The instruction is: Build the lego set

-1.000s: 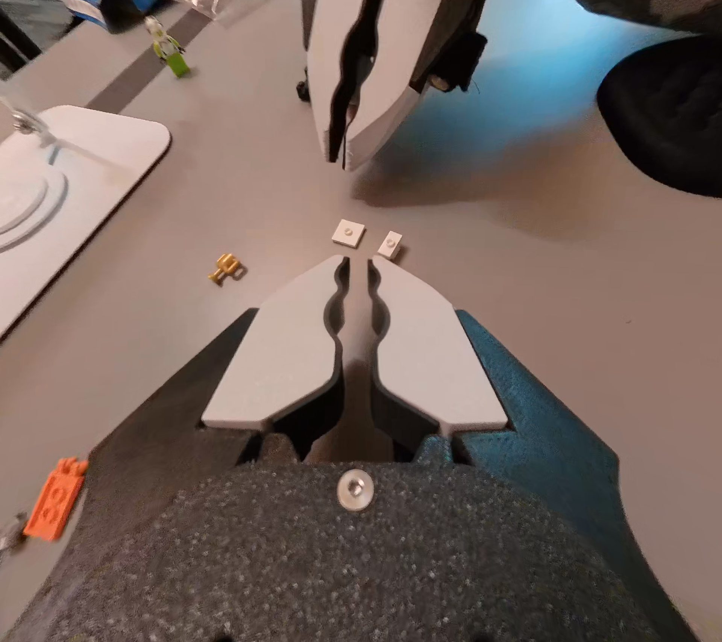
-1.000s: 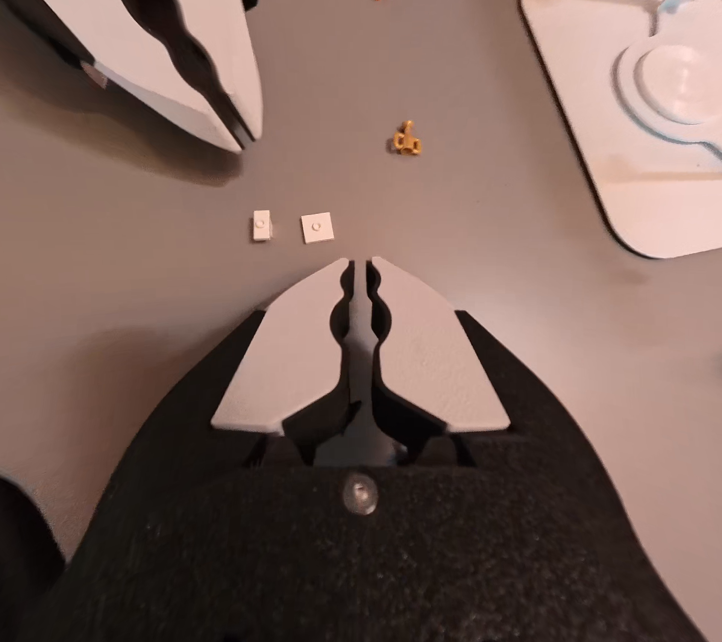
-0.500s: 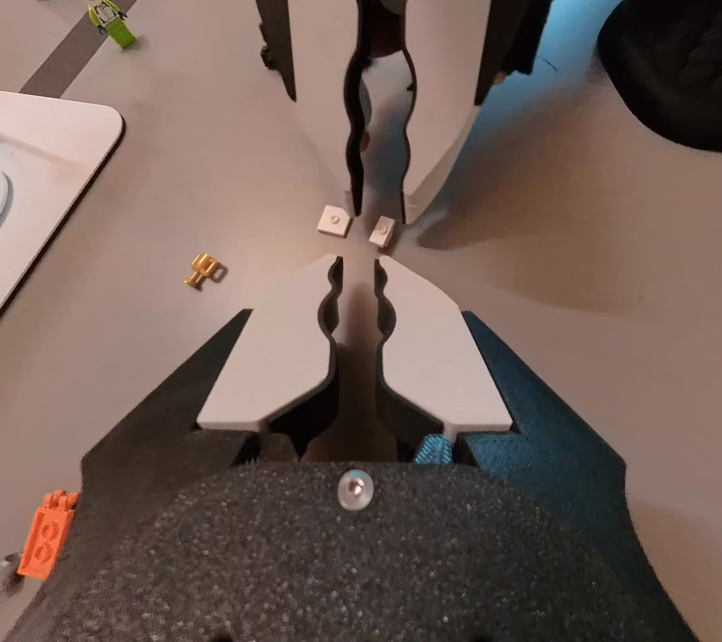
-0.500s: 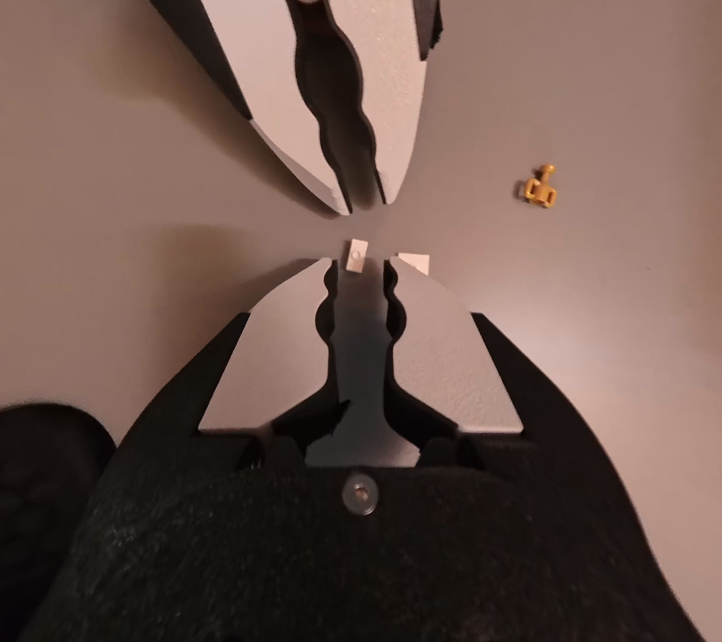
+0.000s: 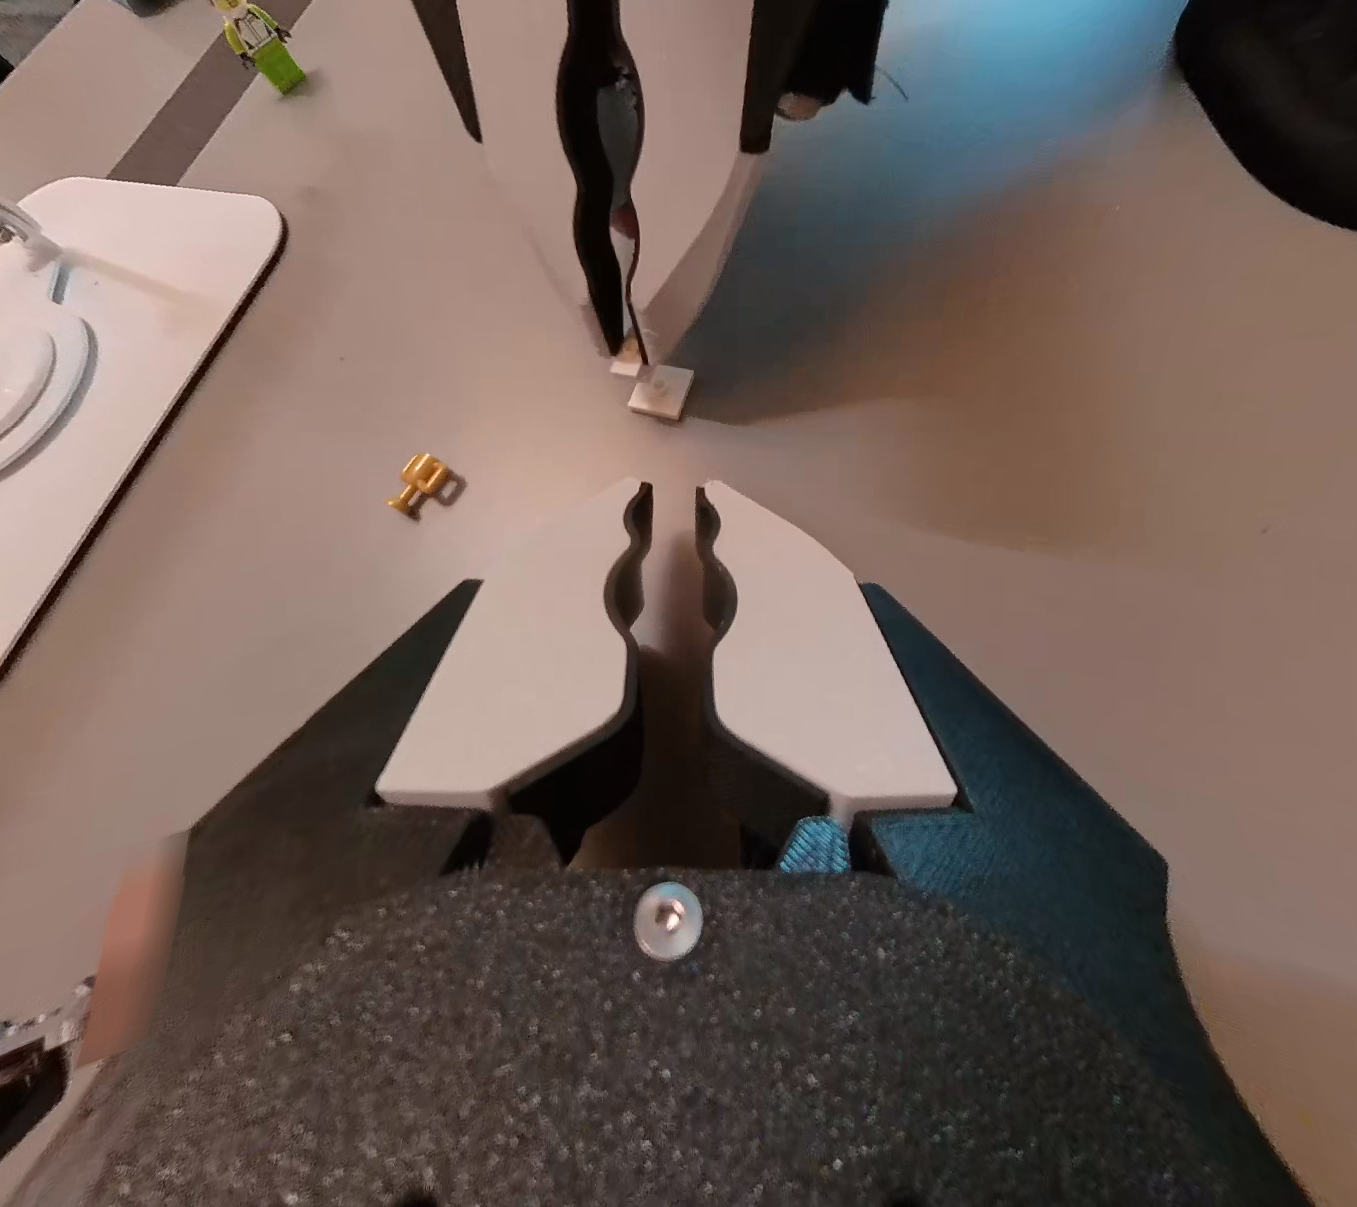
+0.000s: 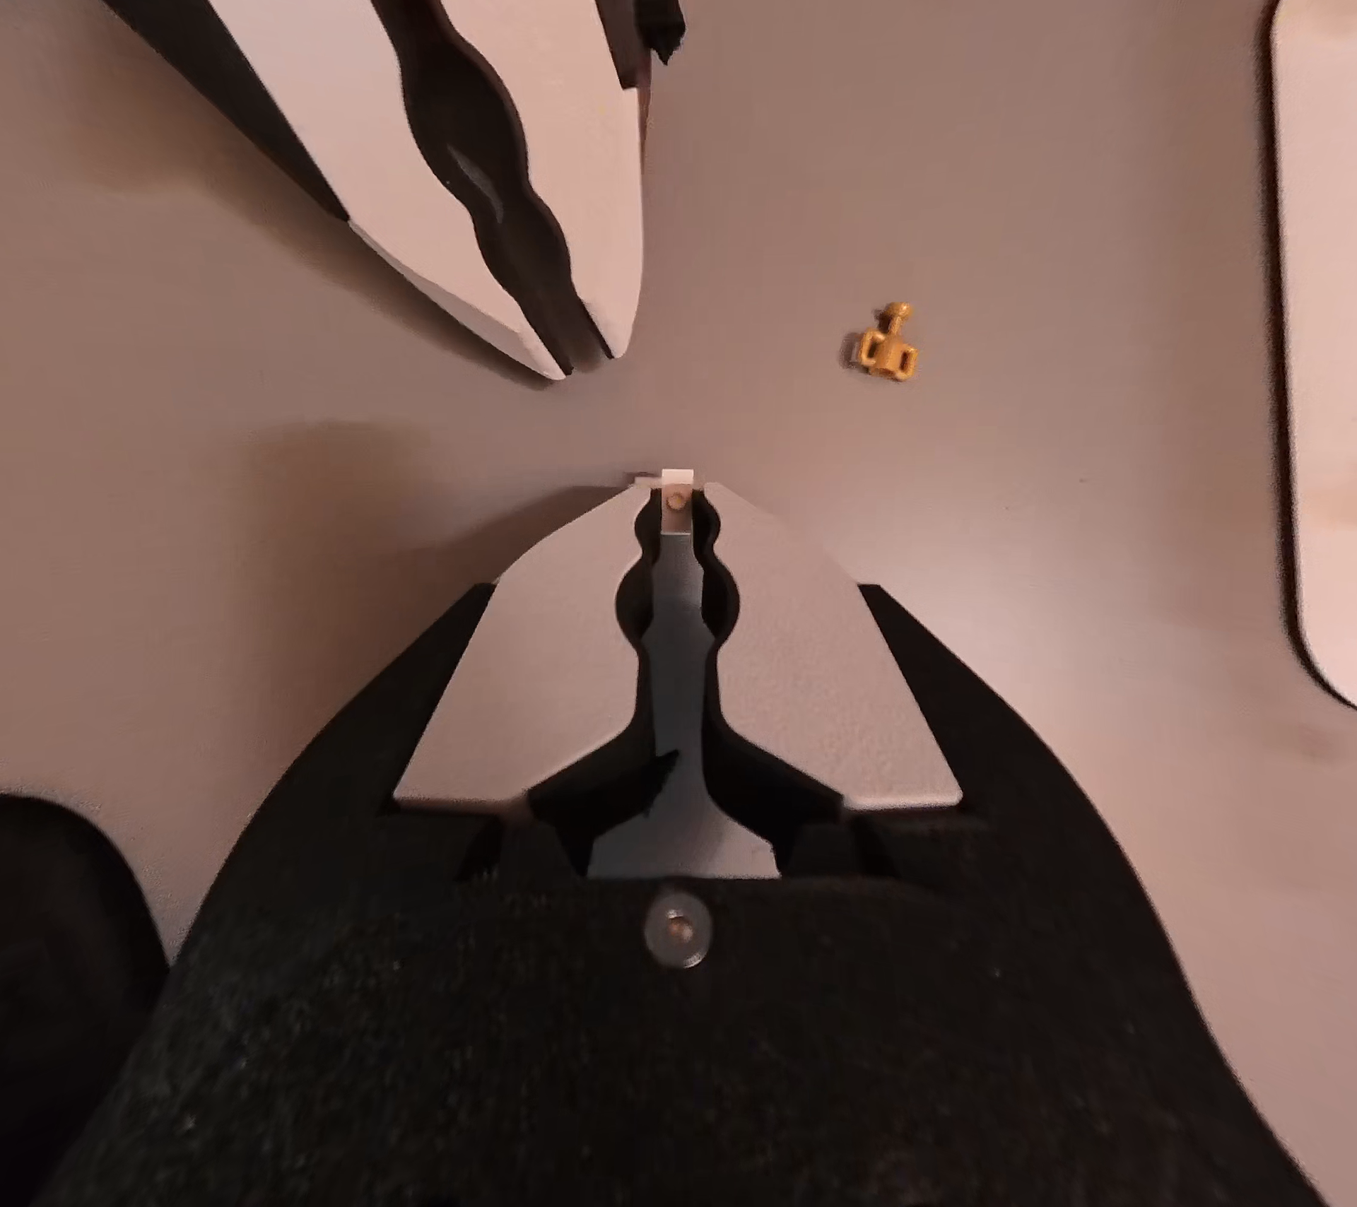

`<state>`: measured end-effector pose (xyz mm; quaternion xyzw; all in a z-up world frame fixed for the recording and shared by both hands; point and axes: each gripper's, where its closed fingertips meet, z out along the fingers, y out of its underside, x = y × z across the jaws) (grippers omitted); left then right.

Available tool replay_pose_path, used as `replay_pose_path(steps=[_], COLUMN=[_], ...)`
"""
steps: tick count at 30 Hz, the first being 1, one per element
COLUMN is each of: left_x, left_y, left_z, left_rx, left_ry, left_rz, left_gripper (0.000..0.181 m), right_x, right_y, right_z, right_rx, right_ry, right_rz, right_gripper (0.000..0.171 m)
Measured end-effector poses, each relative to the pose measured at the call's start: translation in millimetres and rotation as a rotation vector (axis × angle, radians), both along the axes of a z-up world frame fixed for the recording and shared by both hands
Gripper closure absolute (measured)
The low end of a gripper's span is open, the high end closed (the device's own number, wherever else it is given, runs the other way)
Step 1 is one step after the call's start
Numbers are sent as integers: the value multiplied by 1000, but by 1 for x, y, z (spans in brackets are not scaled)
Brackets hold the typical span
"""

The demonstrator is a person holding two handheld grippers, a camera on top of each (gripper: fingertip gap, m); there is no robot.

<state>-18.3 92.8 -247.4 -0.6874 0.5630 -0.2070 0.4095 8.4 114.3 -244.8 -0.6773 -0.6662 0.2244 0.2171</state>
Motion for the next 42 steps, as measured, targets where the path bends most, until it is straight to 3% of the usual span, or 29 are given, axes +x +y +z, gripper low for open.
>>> replay_pose_path(steps=[22,42], left_x=[-2,-2], left_y=[-1,-3], left_z=[-3,-4], left_rx=[13,16], left_ry=[17,24], left_rz=[-8,-26], left_gripper=[171,172], right_x=[0,-2], right_y=[-4,-3], right_z=[-7,-10], right_rx=[-9,15], right_ry=[13,-108], right_rz=[-32,-9], right_gripper=[164,162])
